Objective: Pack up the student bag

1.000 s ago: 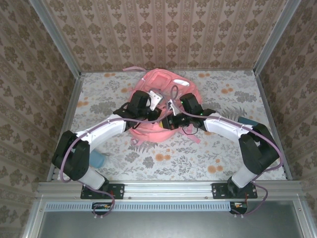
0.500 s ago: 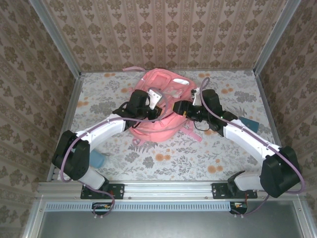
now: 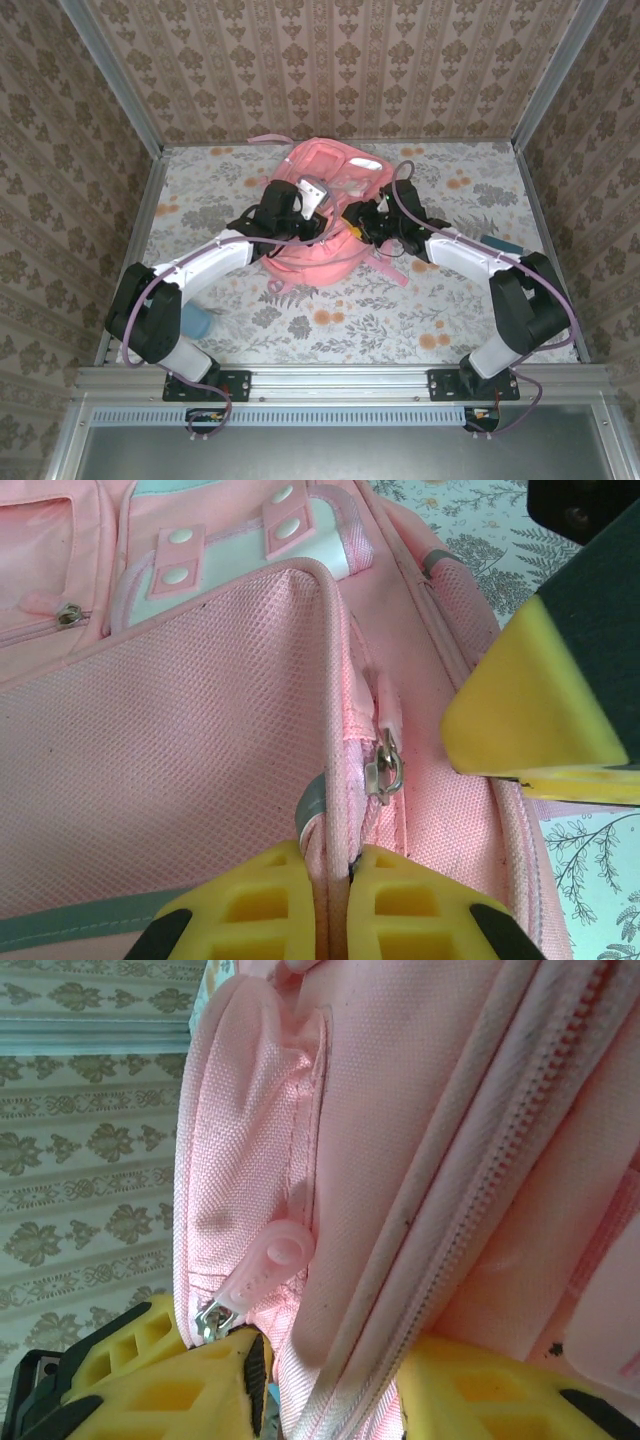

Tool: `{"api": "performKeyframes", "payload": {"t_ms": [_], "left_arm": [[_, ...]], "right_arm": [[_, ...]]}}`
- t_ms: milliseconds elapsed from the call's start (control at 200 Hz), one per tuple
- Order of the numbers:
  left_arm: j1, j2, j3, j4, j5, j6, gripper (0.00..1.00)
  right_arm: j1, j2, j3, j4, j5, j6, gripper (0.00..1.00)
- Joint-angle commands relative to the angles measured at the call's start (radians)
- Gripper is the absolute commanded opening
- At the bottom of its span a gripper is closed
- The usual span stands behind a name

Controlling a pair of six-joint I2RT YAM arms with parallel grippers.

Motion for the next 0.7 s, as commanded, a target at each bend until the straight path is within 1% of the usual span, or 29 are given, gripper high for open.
{"api": "performKeyframes", "payload": {"t_ms": [0,100,200,265,425,560,695], "left_arm": [[-0.003,-0.037,0.029,0.092,0.062,-0.03,0.0],[-0.003,-0.038,0.027,0.089,0.062,-0.032,0.0],[-0.003,-0.037,0.025,0.089,0.042,-0.037,0.0],[-0.003,-0.037,0.024,0.089,0.027,-0.039,0.0],[-0.003,-0.033,0.026,0.09,0.025,-0.03,0.0],[-0.001,-0.027,0.031,0.087,0.021,-0.024,0.0],[0.0,-0.028,0.033,0.089,0.028,-0.027,0.0]], "right_arm": [[0.01,0.021,0.031,0.104,-0.037,0.051,0.37],[0.01,0.033,0.035,0.113,-0.048,0.063,0.32],[0.008,0.014,0.01,0.129,-0.025,0.085,0.32],[0.008,-0.02,-0.006,0.103,0.012,0.084,0.37],[0.007,-0.091,-0.045,0.087,0.068,0.086,0.43],[0.006,-0.111,-0.055,0.067,0.099,0.087,0.51],[0.007,-0.097,-0.045,0.051,0.104,0.085,0.55]]}}
